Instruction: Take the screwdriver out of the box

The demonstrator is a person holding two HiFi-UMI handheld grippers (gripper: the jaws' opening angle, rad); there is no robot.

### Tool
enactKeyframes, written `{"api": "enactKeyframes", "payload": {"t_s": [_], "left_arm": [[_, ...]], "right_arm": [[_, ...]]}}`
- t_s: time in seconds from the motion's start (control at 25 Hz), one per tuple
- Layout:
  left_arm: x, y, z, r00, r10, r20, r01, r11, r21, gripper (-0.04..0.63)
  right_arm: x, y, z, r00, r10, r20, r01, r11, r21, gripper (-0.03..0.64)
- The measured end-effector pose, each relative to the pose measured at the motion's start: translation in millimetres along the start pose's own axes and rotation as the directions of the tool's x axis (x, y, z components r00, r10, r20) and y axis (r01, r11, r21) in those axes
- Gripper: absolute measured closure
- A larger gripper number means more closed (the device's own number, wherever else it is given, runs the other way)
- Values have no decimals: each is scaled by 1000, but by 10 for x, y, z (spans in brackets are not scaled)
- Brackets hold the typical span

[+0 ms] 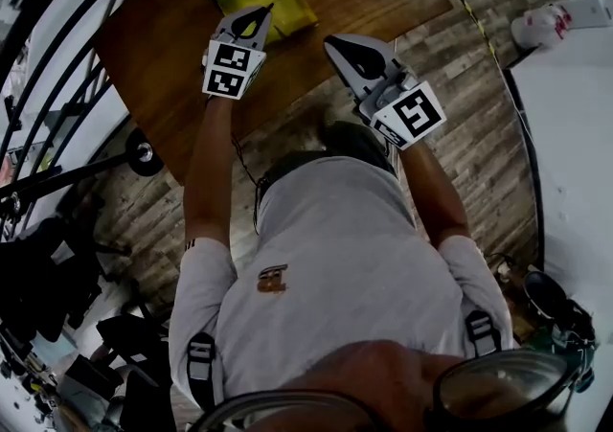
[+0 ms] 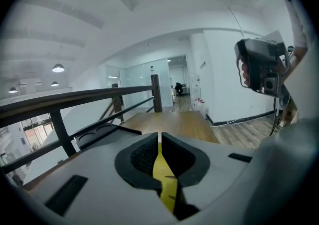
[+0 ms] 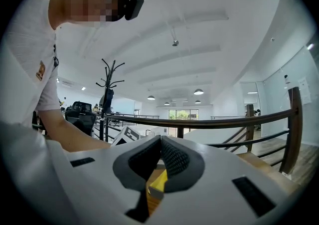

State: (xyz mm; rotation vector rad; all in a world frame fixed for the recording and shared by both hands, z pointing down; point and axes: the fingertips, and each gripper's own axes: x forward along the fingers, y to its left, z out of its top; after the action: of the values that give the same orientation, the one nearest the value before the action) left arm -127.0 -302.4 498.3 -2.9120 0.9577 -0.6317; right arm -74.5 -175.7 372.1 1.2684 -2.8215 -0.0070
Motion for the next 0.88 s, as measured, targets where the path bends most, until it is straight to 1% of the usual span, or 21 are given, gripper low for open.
{"api": "enactKeyframes", "payload": {"t_s": [0.16,0.2,0.28,0.36,0.48,0.6,0.72,0.8,0.88], "left_arm": [[241,129,-164,992,3,-126,-3,1000,5,572],[303,149,-206,987,2,-159,0,1000,13,571],[441,159,-280,975,-11,-222,18,999,31,533],[583,156,-345,960,-21,-278,38,998,54,516],[766,165,-451,927,-26,-375,58,996,73,491],[954,185,-563,891,-48,-451,87,994,66,478],[1065,184,-696,846,-87,-527,134,990,51,457],[1147,210,-783,818,-92,-568,144,989,46,456],[1239,212,-868,792,-98,-602,140,990,24,456]], "right_arm": [[60,-125,-27,1000,21,7,-21,1000,12,584],[75,-169,-38,1000,27,9,-28,999,16,584],[92,-282,-60,999,40,13,-40,999,23,584],[97,-408,-79,998,54,19,-54,998,33,584],[109,-592,-149,997,77,24,-78,995,56,584],[123,-767,-242,996,91,25,-93,992,82,584],[132,-877,-294,994,102,25,-104,989,101,584],[124,-966,-326,994,110,22,-112,988,107,584],[93,-1084,-378,993,116,18,-118,986,115,584]]}}
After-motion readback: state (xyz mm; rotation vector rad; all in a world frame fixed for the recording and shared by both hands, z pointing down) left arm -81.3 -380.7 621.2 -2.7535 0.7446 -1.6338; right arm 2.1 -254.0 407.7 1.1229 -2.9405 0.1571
